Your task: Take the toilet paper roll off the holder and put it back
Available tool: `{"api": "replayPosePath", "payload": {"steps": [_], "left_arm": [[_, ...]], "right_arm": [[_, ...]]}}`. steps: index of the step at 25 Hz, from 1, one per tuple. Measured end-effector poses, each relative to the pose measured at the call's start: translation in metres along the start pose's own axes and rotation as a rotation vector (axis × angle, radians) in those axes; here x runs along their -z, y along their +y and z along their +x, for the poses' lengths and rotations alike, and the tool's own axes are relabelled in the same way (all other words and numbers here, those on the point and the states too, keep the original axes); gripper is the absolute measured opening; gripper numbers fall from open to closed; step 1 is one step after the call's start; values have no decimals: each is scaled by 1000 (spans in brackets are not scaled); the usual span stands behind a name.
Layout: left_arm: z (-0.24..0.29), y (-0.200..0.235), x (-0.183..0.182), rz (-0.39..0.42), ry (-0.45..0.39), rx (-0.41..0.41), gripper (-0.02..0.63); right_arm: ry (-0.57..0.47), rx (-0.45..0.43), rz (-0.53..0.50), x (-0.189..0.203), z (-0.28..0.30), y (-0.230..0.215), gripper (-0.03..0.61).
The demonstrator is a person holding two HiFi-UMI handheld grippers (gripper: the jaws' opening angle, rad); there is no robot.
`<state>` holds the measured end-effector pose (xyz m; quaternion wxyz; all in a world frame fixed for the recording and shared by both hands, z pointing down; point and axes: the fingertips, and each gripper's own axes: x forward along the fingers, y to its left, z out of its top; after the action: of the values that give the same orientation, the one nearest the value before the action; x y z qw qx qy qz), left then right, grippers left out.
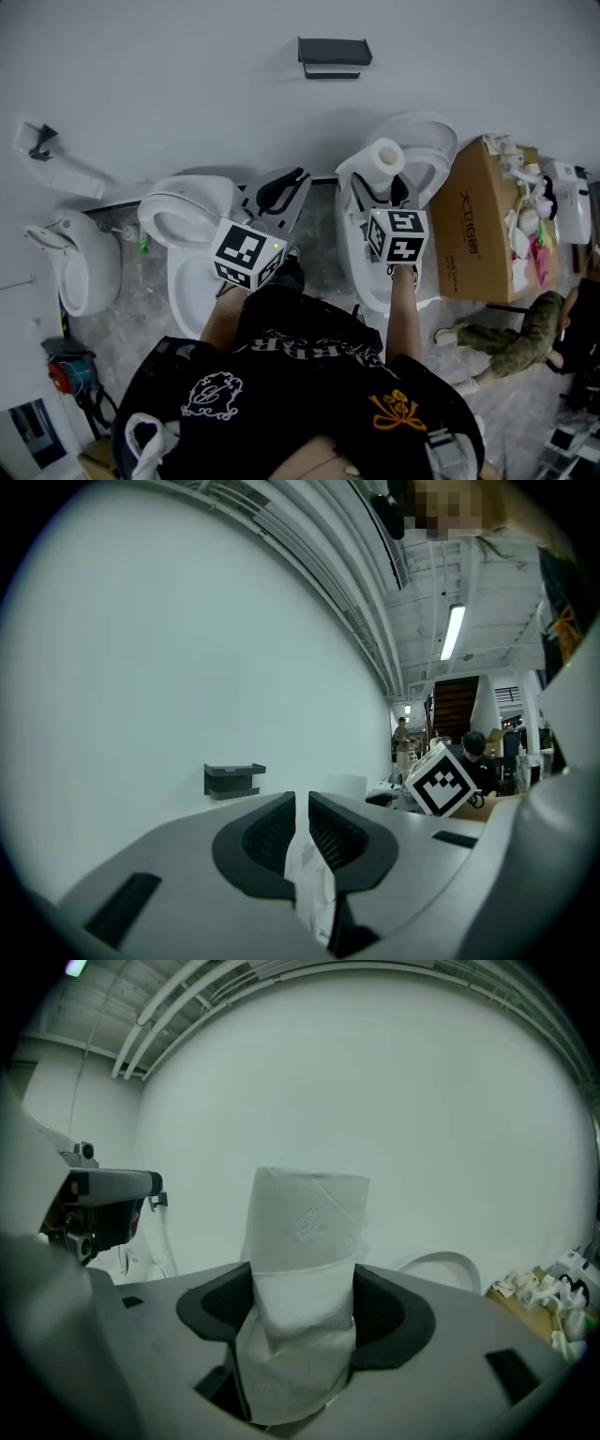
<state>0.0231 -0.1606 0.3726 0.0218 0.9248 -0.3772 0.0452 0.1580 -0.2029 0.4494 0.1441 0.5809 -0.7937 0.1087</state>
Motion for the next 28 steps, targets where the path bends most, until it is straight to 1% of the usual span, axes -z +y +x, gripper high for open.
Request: {"api": "replayPosePath", "payload": {"steps": [6, 11, 15, 19, 28], "left_arm": [[-20, -16, 8, 1, 16, -21, 40], [-34, -11, 10, 5, 16, -46, 40], [-38, -3, 8, 8, 12, -65, 40], [-32, 3, 3, 18, 10, -55, 40], [-3, 29, -4, 38, 9, -38, 40]], "right_arm": [[50, -25, 30, 43, -14, 14, 321], [73, -38, 36, 56, -18, 26, 321], [67, -45, 39, 51, -18, 30, 321], [59, -40, 41, 41, -14, 28, 321], [31, -70, 3, -3, 10, 22, 321]]}}
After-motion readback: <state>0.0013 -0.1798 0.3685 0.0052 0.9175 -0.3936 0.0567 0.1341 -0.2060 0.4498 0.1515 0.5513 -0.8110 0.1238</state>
